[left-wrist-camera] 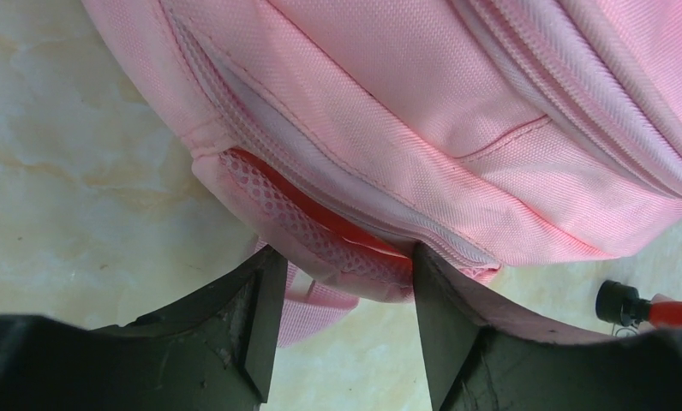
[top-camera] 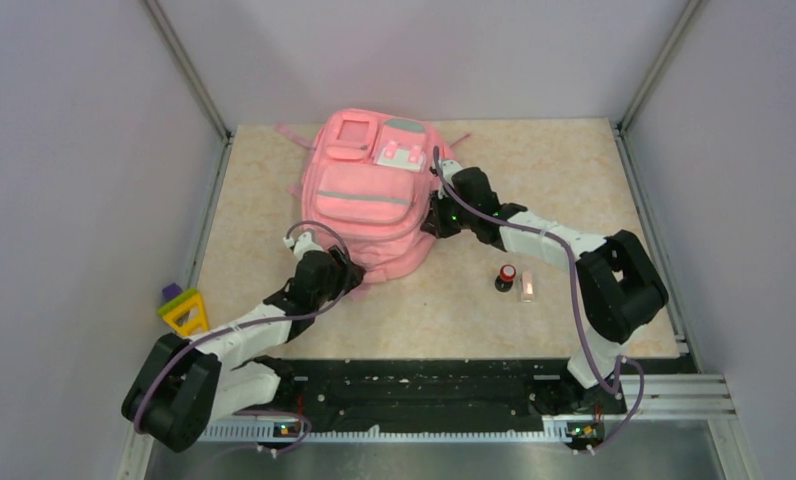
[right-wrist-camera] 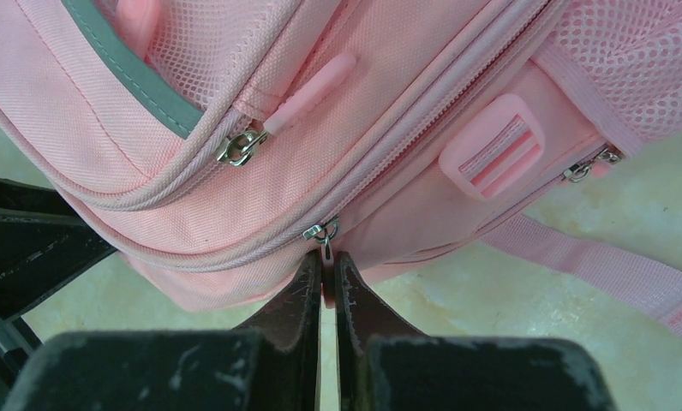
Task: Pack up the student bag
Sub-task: Zip the student bag at the center of the board.
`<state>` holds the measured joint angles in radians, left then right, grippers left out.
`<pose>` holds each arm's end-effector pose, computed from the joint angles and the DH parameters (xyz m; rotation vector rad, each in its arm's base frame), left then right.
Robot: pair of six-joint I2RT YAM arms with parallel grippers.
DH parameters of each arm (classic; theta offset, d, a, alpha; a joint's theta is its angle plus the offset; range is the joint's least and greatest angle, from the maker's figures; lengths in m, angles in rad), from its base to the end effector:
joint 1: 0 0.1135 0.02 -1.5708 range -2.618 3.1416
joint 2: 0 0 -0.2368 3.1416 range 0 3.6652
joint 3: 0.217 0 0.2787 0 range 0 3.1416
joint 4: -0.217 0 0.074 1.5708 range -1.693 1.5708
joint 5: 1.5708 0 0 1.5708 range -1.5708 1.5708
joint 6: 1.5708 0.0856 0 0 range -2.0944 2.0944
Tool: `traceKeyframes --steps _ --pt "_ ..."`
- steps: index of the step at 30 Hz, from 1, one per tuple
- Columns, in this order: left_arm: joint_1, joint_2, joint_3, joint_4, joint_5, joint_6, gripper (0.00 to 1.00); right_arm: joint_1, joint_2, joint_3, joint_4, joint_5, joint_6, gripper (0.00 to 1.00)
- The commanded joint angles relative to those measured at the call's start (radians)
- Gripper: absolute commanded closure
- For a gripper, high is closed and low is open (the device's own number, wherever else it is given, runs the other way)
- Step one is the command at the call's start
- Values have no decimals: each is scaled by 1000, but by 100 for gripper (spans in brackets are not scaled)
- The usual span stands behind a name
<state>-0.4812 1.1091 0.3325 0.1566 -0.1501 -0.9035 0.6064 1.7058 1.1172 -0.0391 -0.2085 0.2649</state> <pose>0.2540 -0.1182 0.0854 -0.5565 2.1811 -0.6090 0.3508 0.2649 0.1543 -0.5057 2.2191 0.7046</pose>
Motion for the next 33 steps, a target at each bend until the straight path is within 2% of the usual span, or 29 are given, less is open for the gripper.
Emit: traceKeyframes --steps 1,4,5,8,10,11,16,25,33 --pt "-36 42 -32 58 -8 -43 42 10 -5 25 17 10 0 100" --pt "-52 85 -26 92 -3 -49 47 10 -2 26 20 12 4 100" --pt "-57 106 -21 100 -2 -49 52 10 -3 26 22 14 5 100" --pt "-58 111 -5 77 -24 -41 73 10 -7 29 8 47 -2 100" --pt "-58 62 12 -5 -81 -31 97 10 -12 38 -16 90 -24 100" --pt "-57 24 20 -44 -113 -20 100 10 -15 44 -28 114 -37 100" --pt "-53 -179 40 -238 -202 43 100 -41 -9 75 -54 143 -66 100" --pt "-52 -410 68 -509 -155 99 100 -181 86 147 -67 106 -98 100" --pt "-52 -492 90 -564 -116 129 100 -220 147 212 -92 56 -157 100"
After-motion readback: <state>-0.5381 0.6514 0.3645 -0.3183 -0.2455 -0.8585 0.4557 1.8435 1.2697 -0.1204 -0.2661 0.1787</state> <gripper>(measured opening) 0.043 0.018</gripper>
